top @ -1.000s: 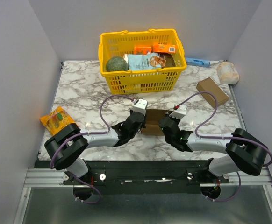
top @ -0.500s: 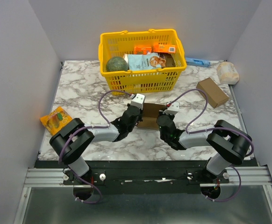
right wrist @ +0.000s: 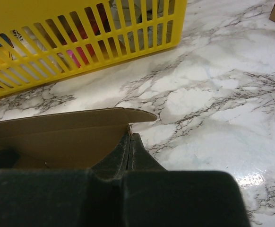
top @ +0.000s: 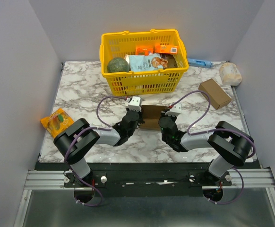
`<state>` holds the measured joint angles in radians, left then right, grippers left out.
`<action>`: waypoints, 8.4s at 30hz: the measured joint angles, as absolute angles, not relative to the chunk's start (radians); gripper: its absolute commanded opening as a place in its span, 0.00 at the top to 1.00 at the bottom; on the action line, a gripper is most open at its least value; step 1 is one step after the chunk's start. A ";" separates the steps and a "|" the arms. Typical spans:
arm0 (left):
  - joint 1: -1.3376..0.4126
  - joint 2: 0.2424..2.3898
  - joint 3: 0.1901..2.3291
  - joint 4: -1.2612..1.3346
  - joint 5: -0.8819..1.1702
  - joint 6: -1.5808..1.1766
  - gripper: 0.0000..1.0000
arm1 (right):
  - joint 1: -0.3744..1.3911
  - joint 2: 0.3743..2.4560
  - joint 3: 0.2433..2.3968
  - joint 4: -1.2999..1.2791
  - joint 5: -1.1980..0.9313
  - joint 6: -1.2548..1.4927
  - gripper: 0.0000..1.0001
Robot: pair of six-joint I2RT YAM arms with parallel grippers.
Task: Fold the paper box
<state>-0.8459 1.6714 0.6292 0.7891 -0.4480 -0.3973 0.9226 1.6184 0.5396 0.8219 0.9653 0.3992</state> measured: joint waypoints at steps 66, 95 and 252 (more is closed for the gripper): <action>-0.960 1.662 0.596 0.796 -0.570 -0.579 1.00 | 0.981 1.550 0.546 0.552 1.116 0.633 0.99; -0.888 1.653 0.662 0.697 -0.422 -0.535 1.00 | 0.987 1.565 0.514 0.763 1.138 0.433 1.00; -0.574 1.512 0.616 0.539 0.450 -0.016 0.30 | 0.757 1.264 0.735 -0.039 -0.095 -0.289 0.99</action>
<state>-0.5739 1.5116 0.6159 0.5392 0.4500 -0.0162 0.7570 1.2636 0.7349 -0.0387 -0.0948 -0.2893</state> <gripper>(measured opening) 0.696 0.014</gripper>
